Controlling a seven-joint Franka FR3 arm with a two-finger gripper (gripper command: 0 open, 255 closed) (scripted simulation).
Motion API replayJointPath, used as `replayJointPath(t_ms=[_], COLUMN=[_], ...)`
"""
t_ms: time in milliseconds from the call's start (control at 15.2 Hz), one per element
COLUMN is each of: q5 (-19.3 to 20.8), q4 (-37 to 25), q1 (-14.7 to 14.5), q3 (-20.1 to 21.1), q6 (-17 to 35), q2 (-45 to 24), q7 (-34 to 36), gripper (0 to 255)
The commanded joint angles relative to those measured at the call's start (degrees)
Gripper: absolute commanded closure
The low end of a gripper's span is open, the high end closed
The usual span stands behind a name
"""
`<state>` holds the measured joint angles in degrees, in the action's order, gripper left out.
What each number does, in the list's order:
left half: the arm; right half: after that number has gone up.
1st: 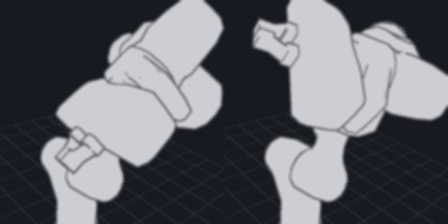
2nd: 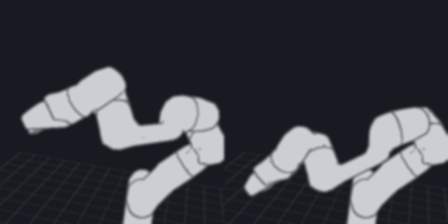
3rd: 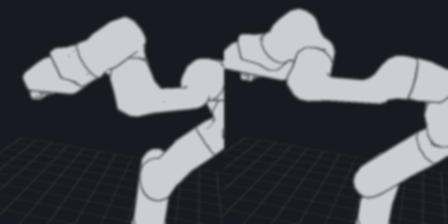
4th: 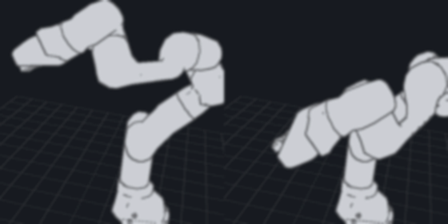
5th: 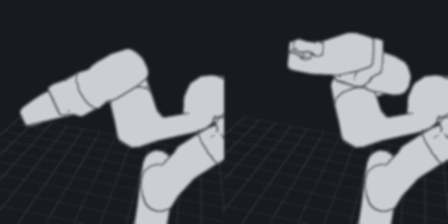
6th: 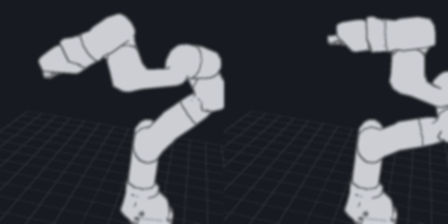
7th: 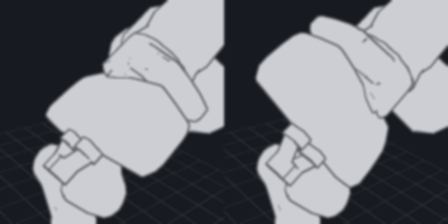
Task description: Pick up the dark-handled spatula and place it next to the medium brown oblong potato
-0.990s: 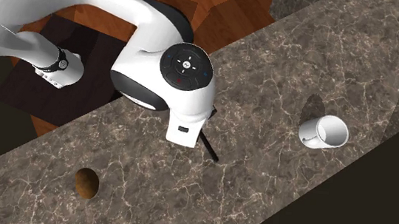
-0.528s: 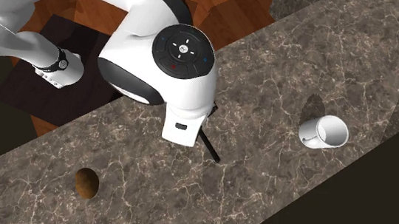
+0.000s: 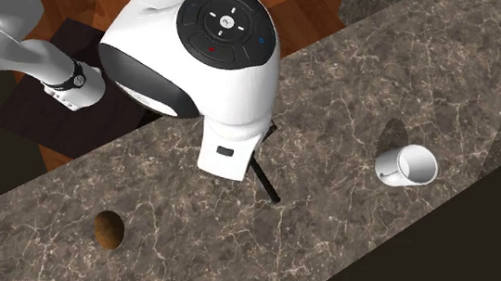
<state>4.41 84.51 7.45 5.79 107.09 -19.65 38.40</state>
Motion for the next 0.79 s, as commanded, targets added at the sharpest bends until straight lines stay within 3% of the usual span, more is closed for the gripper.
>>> replayJointPath(t_ms=[0, 132, 726], q5=[0.0, -0.1, -2.3], q4=[-1.5, -3.1, 18.2], q1=[0.0, 0.0, 6.0], q3=[0.0, 0.0, -3.1], q6=[-1.4, -3.0, 3.2], q2=[-0.1, -0.1, 15.4], q7=[-0.2, -0.2, -9.2], gripper=[255, 255, 255])
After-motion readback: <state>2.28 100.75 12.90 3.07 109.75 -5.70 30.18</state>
